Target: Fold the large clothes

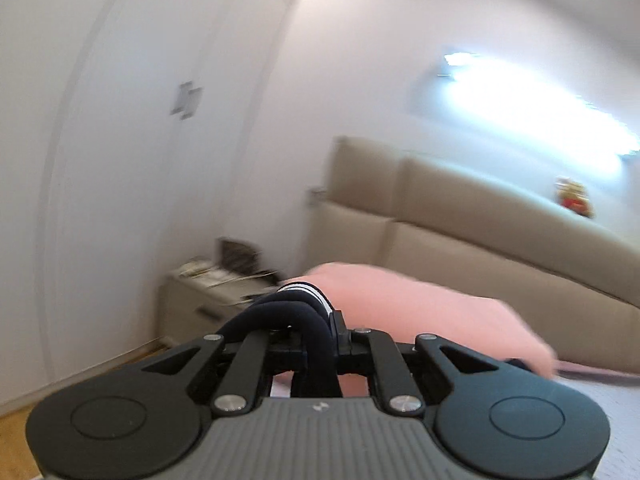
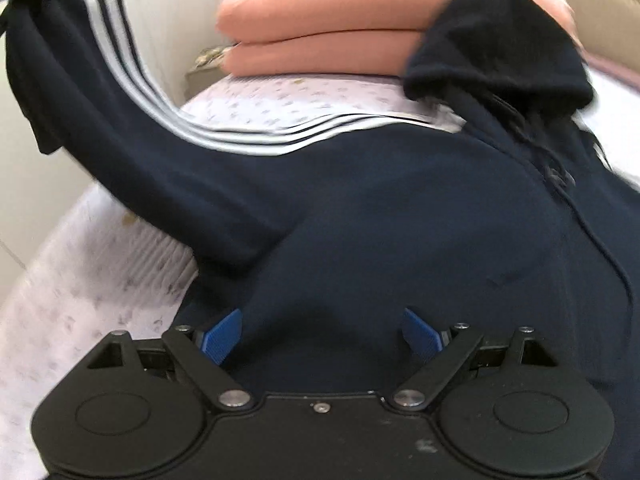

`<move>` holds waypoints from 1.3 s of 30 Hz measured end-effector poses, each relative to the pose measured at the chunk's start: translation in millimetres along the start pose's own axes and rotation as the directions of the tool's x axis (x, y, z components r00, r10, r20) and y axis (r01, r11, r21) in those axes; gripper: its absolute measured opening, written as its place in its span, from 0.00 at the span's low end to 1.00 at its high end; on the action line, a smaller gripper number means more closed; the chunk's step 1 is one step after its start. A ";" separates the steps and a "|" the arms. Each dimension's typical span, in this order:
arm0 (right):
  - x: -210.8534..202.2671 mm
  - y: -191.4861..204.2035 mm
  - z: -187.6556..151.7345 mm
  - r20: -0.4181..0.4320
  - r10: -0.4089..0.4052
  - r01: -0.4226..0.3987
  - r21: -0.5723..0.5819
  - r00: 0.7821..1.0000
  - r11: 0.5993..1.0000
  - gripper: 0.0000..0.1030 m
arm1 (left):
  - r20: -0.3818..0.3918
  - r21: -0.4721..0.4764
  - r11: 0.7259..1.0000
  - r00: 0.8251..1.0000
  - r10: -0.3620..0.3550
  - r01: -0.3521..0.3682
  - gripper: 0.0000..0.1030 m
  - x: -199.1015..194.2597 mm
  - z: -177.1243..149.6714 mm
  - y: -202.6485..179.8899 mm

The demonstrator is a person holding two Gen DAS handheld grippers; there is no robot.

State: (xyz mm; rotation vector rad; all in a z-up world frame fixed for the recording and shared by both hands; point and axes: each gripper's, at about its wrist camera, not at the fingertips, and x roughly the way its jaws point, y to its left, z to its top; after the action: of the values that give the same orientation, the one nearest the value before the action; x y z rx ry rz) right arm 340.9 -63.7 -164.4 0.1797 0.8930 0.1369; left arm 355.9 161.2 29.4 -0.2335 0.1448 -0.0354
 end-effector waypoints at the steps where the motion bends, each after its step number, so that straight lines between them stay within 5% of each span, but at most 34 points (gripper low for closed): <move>1: -9.0 -15.6 2.3 0.000 0.001 -0.001 0.029 1.000 1.000 1.00 | 0.007 0.023 0.999 0.999 -0.032 0.032 0.11 -3.7 2.6 -20.3; 7: -70.8 -124.1 6.1 0.044 -0.062 0.052 0.194 0.997 0.980 1.00 | -0.013 0.153 0.967 0.978 -0.206 0.205 0.11 -2.0 -30.4 -136.5; 14: -114.4 -222.9 -11.5 0.070 -0.195 0.156 0.374 0.978 0.914 1.00 | -0.263 0.131 0.930 0.916 -0.302 0.344 0.12 26.3 -127.0 -233.7; 18: -114.5 -244.6 -11.8 0.045 -0.220 0.179 0.432 0.975 0.884 1.00 | -0.472 0.182 0.897 0.836 -0.278 0.402 0.20 45.1 -197.4 -261.4; 20: -114.7 -244.5 -6.8 0.056 -0.210 0.165 0.435 0.976 0.885 1.00 | -0.566 0.198 0.865 0.774 -0.283 0.461 0.37 46.3 -222.3 -268.5; 22: -112.7 -238.8 3.2 0.072 -0.190 0.144 0.413 0.979 0.899 1.00 | -0.661 0.203 0.824 0.694 -0.284 0.530 0.65 40.6 -237.6 -270.4; 25: -110.2 -225.5 21.4 0.114 -0.159 0.107 0.363 0.981 0.925 1.00 | -0.688 0.178 0.780 0.643 -0.337 0.600 0.80 15.5 -233.9 -244.0; 29: -96.0 -197.0 50.4 0.167 -0.074 0.028 0.264 0.983 0.964 1.00 | -0.717 0.101 0.775 0.586 -0.378 0.624 0.86 -11.8 -204.2 -179.1; 31: -78.3 -174.1 67.1 0.164 0.000 -0.028 0.169 0.986 0.985 1.00 | -0.706 0.089 0.803 0.606 -0.366 0.589 0.88 -12.8 -184.7 -147.5; 33: -53.0 -138.4 79.4 0.069 0.063 -0.065 0.023 0.996 0.998 1.00 | -0.681 0.109 0.862 0.669 -0.298 0.496 0.94 1.4 -166.6 -116.7; 35: -22.6 -99.0 85.7 -0.006 0.033 -0.033 -0.127 0.999 0.991 1.00 | -0.642 0.158 0.915 0.743 -0.190 0.371 0.97 32.4 -153.2 -92.5; 36: -9.7 -83.6 86.6 -0.029 0.008 -0.014 -0.200 1.000 0.980 1.00 | -0.634 0.176 0.935 0.762 -0.133 0.309 0.97 52.6 -149.2 -81.5; 39: 24.1 -45.9 81.6 -0.079 -0.074 0.036 -0.399 0.994 0.916 1.00 | -0.655 0.149 0.961 0.752 -0.080 0.232 0.96 117.4 -146.4 -61.4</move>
State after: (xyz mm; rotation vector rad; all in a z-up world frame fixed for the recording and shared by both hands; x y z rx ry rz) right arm 421.8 -111.9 -142.4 -0.2340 0.9434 0.2733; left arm 449.4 62.0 -113.5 0.0038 0.8141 -0.3042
